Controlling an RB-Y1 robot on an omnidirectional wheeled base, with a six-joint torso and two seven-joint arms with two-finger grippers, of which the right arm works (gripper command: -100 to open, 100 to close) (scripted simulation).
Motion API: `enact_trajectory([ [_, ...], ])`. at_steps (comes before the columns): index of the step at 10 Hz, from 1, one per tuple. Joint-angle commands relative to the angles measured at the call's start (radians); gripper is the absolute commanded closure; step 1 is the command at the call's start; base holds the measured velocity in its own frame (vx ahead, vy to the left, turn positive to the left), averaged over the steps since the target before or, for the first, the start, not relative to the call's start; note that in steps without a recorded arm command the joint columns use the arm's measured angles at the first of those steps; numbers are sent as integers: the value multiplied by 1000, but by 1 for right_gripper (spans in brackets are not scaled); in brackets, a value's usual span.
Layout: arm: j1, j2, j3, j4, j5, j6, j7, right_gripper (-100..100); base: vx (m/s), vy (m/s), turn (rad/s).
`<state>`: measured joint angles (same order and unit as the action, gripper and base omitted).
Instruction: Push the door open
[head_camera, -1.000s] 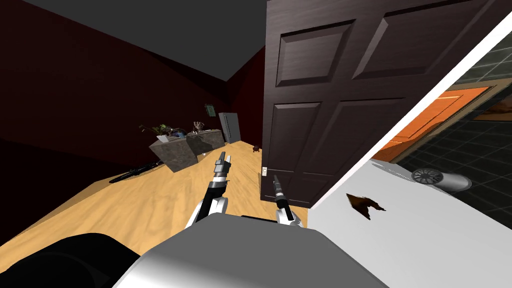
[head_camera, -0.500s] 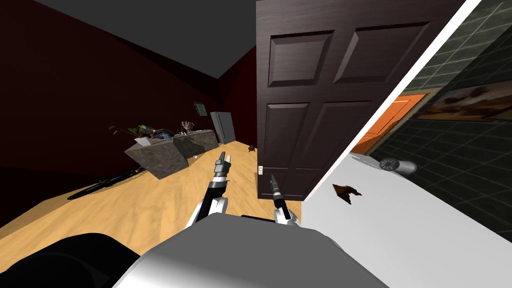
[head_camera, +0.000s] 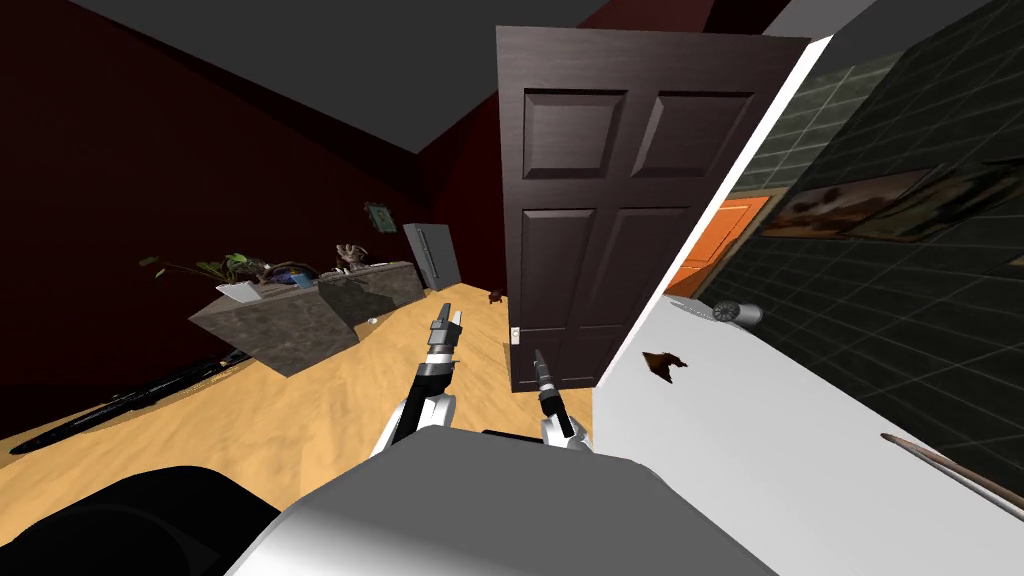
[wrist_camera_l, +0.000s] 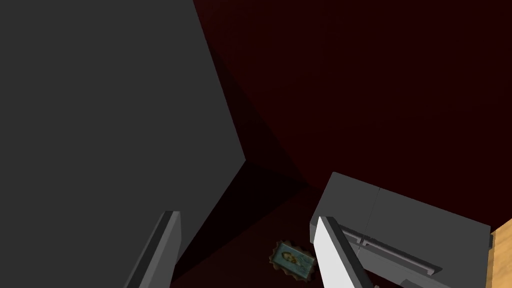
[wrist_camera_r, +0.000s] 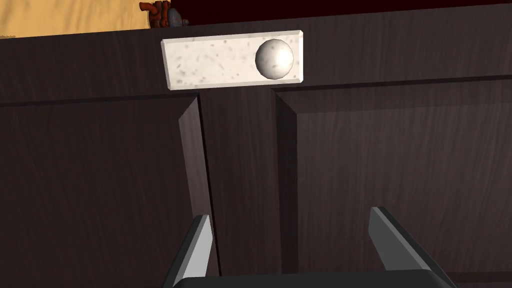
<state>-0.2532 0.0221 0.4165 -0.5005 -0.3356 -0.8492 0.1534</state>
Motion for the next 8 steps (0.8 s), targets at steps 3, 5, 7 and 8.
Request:
enact_trajectory([
  [3,-16,21,29,25,-2,-11,-8,-100,-165,93,-81],
  [5,-7,18,32,7,-1,-2,-7,-100,-124,78,-20],
  [7,-8,-20,28,10,-2,-6,-7,-100,131,28,22],
  [8,-8,-30,27,11,-2,-7,-7,-100,206,66,23],
])
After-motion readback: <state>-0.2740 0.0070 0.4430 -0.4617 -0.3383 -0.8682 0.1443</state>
